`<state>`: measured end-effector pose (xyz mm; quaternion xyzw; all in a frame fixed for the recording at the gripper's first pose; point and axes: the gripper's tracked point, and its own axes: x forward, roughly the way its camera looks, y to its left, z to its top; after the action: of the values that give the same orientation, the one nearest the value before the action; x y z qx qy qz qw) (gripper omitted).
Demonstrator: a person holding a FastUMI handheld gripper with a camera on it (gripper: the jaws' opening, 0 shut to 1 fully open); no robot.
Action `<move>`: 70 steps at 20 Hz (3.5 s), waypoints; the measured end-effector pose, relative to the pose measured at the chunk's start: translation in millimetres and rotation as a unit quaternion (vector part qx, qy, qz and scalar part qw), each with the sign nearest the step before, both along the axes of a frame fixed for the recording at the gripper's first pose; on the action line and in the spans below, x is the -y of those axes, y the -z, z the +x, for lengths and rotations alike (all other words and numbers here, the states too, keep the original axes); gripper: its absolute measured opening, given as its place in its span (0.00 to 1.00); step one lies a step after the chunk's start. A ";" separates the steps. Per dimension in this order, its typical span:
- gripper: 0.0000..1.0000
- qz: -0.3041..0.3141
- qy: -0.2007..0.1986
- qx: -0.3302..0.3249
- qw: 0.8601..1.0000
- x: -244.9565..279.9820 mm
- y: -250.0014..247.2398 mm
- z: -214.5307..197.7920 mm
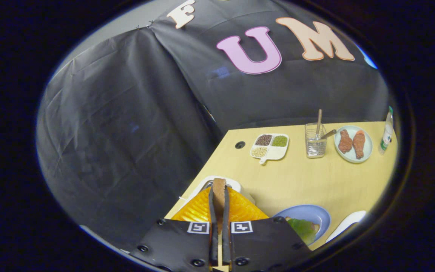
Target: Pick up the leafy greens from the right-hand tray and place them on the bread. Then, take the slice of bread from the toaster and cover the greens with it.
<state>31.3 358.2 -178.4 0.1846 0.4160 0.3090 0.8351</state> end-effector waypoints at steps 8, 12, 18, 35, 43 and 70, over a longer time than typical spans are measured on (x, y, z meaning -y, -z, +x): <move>0.07 -0.002 0.037 -0.010 0.999 47.3 12.4 0.1; 0.07 -0.009 0.051 -0.029 0.998 69.6 31.9 -9.1; 0.07 -0.012 0.078 -0.063 0.995 98.4 62.6 -24.4; 0.08 -0.048 0.130 -0.113 0.984 143.2 149.9 -46.1; 0.20 -0.090 0.133 -0.120 0.980 168.8 173.6 -53.7; 1.00 -0.160 0.216 0.197 0.943 313.2 -40.0 -32.8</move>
<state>-1.4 45.0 -138.4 0.0696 0.2374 0.0807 0.9655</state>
